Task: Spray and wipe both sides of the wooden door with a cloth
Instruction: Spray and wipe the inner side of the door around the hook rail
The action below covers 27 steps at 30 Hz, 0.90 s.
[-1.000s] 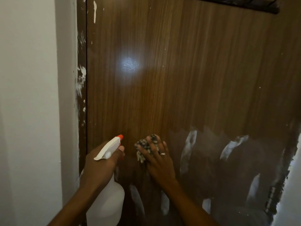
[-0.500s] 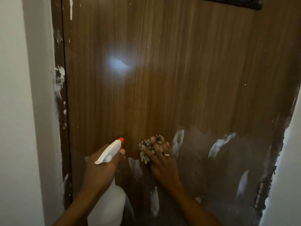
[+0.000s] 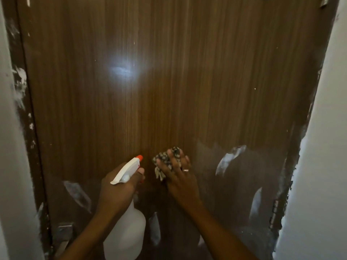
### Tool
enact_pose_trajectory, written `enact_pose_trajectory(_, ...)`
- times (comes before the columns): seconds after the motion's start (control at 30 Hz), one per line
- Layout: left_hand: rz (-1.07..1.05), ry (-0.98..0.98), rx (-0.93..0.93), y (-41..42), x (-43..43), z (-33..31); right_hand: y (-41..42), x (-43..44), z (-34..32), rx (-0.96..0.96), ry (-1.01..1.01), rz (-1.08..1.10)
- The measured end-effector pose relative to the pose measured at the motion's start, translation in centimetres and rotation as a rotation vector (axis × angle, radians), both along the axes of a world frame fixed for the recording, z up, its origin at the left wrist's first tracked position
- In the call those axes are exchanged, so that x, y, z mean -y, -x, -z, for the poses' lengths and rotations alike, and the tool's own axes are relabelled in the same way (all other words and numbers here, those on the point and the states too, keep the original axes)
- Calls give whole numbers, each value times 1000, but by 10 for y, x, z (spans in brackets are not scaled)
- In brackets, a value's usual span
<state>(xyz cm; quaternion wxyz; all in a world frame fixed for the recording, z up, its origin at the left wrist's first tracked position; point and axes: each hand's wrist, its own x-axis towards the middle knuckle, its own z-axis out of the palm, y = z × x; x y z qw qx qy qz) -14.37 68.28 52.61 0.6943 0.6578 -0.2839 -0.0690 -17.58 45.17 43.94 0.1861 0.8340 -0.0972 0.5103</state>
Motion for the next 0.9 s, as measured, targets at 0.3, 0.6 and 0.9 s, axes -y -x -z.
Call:
enact_pose_trajectory(0.3, -8, 28, -24, 14, 34, 1, 40, 40, -55, 355, -553, 200)
enact_pose_trajectory(0.6, 34, 41, 47, 43, 59, 10, 85, 68, 30, -47, -180, 45)
enact_pose_trajectory(0.9, 55, 46, 34, 43, 76, 8, 89, 81, -55, 311, -517, 171)
